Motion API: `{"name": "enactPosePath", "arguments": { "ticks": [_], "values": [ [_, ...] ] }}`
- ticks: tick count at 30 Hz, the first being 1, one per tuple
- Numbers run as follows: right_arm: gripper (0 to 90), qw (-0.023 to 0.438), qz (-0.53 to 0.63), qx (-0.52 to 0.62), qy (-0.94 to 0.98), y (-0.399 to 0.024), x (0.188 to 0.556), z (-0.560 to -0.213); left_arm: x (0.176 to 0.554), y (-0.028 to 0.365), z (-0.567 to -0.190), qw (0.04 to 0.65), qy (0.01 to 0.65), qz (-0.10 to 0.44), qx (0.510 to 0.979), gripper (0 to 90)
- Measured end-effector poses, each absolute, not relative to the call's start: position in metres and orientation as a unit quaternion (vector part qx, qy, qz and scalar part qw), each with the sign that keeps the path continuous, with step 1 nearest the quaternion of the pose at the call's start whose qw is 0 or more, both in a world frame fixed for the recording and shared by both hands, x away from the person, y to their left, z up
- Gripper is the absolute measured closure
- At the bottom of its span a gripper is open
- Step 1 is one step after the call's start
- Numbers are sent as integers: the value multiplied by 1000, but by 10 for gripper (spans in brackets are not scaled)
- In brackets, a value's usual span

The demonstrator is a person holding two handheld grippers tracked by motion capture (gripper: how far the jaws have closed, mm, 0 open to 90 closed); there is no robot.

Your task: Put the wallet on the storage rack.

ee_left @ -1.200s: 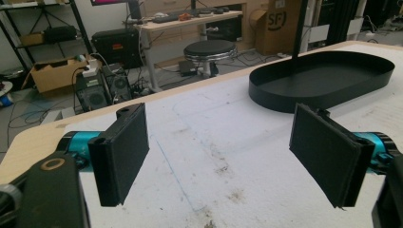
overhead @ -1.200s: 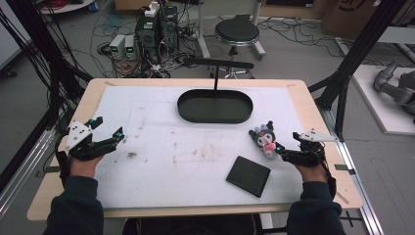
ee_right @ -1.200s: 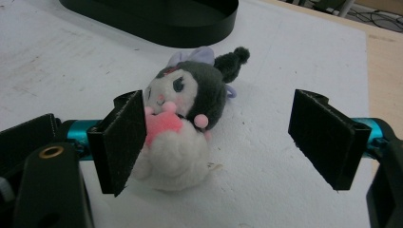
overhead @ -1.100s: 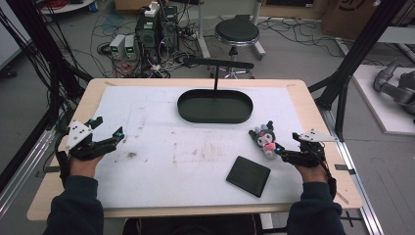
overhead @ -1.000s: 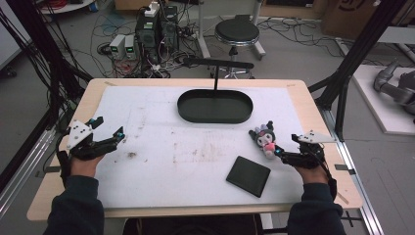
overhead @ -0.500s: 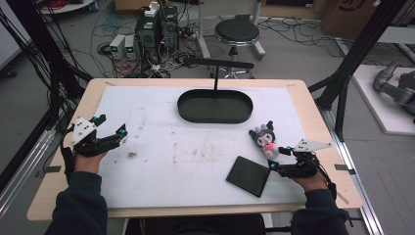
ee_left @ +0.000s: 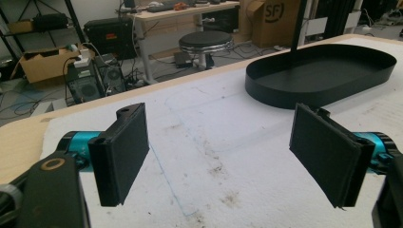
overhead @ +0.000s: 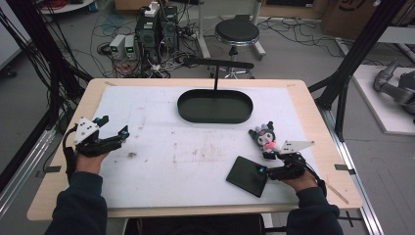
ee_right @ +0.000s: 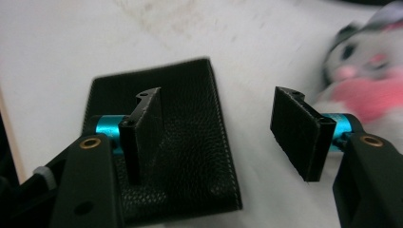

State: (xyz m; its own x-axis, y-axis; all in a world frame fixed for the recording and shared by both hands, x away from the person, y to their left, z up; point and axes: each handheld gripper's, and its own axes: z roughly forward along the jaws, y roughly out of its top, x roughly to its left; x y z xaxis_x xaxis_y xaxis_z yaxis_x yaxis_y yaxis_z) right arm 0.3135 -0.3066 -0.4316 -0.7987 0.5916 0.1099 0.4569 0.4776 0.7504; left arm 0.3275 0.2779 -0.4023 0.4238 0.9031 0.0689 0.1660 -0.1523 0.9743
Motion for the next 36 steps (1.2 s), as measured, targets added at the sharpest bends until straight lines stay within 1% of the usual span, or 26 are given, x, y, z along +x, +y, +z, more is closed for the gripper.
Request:
{"name": "enactPosePath", "arguments": {
  "ticks": [1,5,7,9,10,14,20,21,23,25,27,33,36],
  "values": [
    [420,74,407,299,860,-304,316,-434,327,278,-402,513,401,358,670,206],
    [467,55,389,284,875,-297,320,-441,327,279,-404,513,407,356,667,206],
    [469,42,389,287,874,-298,322,-442,327,280,-404,514,408,355,666,206],
    [492,31,387,292,874,-298,323,-443,327,280,-404,513,409,355,666,206],
    [518,27,388,292,874,-299,324,-443,327,281,-404,514,410,355,665,206],
    [540,15,389,296,872,-299,326,-444,327,282,-405,512,413,355,665,207],
    [745,41,380,303,873,-300,324,-437,327,283,-405,511,415,353,664,207],
    [829,44,381,301,873,-301,324,-437,327,283,-405,511,415,353,664,207],
    [837,49,383,300,872,-301,323,-435,327,283,-405,512,415,353,664,207],
    [868,51,383,300,872,-301,323,-434,327,283,-405,513,416,353,663,207],
    [885,45,390,306,867,-302,323,-432,327,283,-405,512,417,353,663,207],
    [893,44,427,307,849,-304,319,-423,327,283,-405,513,418,353,662,208],
    [894,60,442,305,842,-301,318,-416,327,284,-405,512,419,354,662,208]
  ]
}}
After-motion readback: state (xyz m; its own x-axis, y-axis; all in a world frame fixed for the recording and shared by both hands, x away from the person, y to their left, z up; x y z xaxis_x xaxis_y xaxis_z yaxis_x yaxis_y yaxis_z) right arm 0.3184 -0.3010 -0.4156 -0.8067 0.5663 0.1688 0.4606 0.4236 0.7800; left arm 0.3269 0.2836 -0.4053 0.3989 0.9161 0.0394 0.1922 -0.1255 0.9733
